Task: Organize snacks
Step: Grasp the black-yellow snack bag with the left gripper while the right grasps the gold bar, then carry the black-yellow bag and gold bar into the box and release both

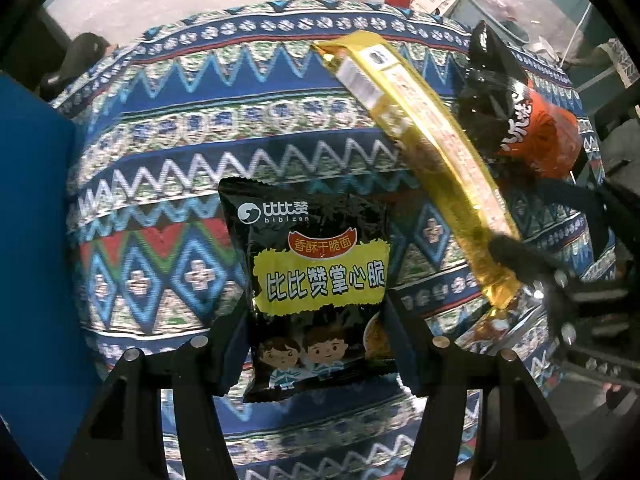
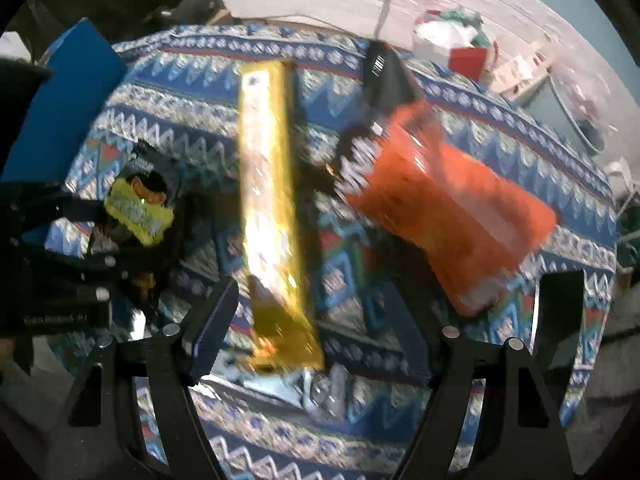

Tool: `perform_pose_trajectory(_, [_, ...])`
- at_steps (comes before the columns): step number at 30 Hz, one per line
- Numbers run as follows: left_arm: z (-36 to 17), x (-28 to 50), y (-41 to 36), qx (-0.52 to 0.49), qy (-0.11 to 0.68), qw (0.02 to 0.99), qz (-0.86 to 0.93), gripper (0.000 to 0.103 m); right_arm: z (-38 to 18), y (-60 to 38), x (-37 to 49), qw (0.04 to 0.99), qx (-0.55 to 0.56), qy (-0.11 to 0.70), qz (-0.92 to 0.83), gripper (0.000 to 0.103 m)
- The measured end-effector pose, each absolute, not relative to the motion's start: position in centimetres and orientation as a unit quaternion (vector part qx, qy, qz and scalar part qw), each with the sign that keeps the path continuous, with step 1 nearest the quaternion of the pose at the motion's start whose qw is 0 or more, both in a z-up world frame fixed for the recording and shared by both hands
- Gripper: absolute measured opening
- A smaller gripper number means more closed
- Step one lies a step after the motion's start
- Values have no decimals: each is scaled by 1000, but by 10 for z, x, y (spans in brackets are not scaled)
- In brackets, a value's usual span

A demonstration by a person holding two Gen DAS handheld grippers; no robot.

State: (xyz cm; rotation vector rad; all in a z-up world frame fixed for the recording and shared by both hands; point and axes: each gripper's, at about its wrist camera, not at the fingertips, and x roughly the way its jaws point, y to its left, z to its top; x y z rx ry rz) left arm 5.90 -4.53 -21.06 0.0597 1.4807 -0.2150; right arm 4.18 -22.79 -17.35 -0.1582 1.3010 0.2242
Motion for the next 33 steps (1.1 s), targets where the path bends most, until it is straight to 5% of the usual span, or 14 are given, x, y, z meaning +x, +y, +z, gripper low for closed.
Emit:
perform_pose_trajectory(12, [-198, 57, 23, 40, 647, 758, -74, 63, -195, -186, 76, 796, -112, 584, 114, 67])
perform_pose_trajectory(18, [-185, 55, 37, 50, 633, 769, -75, 63, -205, -181, 74, 796, -139, 581, 97, 31])
perform_pose_trajectory(33, [-130, 43, 5, 84, 586, 802, -85, 63, -164, -173, 57, 814, -141, 554, 100, 29])
